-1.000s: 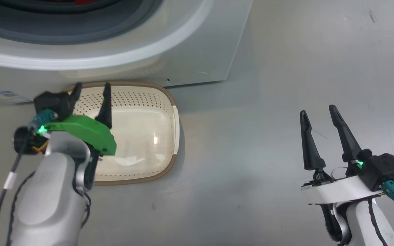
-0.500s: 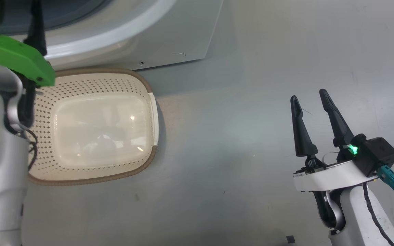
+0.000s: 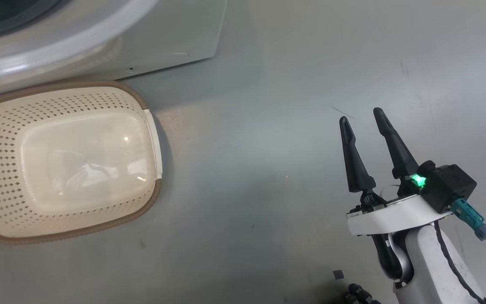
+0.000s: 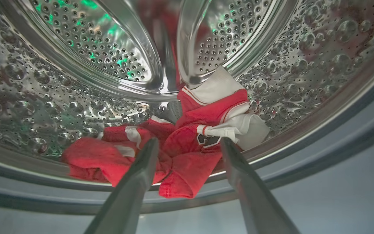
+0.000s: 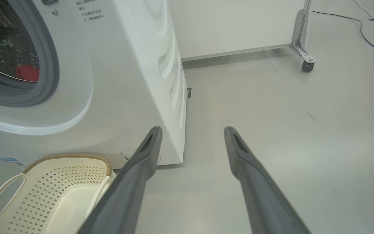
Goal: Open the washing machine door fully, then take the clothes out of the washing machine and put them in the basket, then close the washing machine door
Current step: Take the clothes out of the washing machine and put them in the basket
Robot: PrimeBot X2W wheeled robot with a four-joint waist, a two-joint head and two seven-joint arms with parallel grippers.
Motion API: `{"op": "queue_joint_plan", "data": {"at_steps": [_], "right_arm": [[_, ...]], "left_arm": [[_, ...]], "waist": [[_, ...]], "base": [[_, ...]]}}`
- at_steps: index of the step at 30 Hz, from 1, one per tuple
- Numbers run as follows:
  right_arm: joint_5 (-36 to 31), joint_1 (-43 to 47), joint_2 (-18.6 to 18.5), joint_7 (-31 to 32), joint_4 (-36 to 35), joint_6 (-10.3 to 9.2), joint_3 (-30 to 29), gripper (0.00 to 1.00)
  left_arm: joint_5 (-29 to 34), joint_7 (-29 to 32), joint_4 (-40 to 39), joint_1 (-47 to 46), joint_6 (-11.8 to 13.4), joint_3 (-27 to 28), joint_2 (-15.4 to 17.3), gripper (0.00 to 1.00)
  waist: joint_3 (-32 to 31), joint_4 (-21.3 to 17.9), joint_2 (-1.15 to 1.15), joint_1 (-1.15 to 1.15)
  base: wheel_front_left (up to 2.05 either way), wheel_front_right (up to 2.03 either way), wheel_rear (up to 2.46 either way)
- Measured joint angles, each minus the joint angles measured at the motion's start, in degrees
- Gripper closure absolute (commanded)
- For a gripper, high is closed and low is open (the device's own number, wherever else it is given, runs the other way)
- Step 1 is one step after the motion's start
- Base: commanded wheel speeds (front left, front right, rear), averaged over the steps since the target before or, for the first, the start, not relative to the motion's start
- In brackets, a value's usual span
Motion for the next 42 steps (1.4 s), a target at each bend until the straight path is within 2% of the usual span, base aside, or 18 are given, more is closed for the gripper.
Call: {"op": "queue_joint_plan", "data": {"at_steps": [18, 32, 38, 39, 40, 41, 42], "right_arm": [[1.6, -3.5, 0.0, 0.0, 0.4, 0.56, 3.0, 0.0], [2.4, -5.1, 0.0, 0.0, 0.8, 0.57, 3.4, 0.0], [2.4, -5.6, 0.0, 0.0, 0.9, 0.57, 3.4, 0.0], [2.4, -5.6, 0.0, 0.0, 0.9, 0.57, 3.4, 0.0], [2.4, -5.6, 0.0, 0.0, 0.9, 0.57, 3.4, 0.0], [2.5, -5.6, 0.0, 0.0, 0.9, 0.57, 3.4, 0.0], [2.6, -5.6, 0.0, 0.0, 0.9, 0.57, 3.4, 0.0]], "left_arm": [[-2.5, 14.6, 6.1, -11.2, 0.0, 1.4, 5.1, 0.0], [-2.5, 22.5, 9.8, -14.4, 0.0, 0.0, 5.5, 0.0], [-2.7, 25.1, 10.7, -15.7, 0.9, 0.1, 5.6, 0.0], [-2.7, 25.1, 10.7, -15.7, 0.9, 0.1, 5.6, 0.15], [-3.0, 25.6, 10.8, -15.9, 1.1, 0.1, 5.6, 0.5], [-3.1, 25.8, 10.9, -16.1, 1.2, 0.2, 5.7, 0.65], [-3.1, 26.1, 11.0, -16.2, 1.2, 0.1, 5.7, 1.0]], "waist": [[6.1, -5.0, 0.0, 0.0], [8.6, -6.5, 0.0, 0.0], [8.9, -6.6, 0.0, 0.0], [8.9, -6.6, 0.0, 0.0], [8.9, -6.6, 0.0, 0.0], [9.0, -6.6, 0.0, 0.0], [9.0, -6.6, 0.0, 0.0]], "base": [[0.0, 0.0, 0.0], [0.0, 0.0, 0.0], [0.0, 0.0, 0.0], [0.0, 0.0, 0.0], [0.0, 0.0, 0.0], [0.0, 0.0, 0.0], [0.0, 0.0, 0.0]]}}
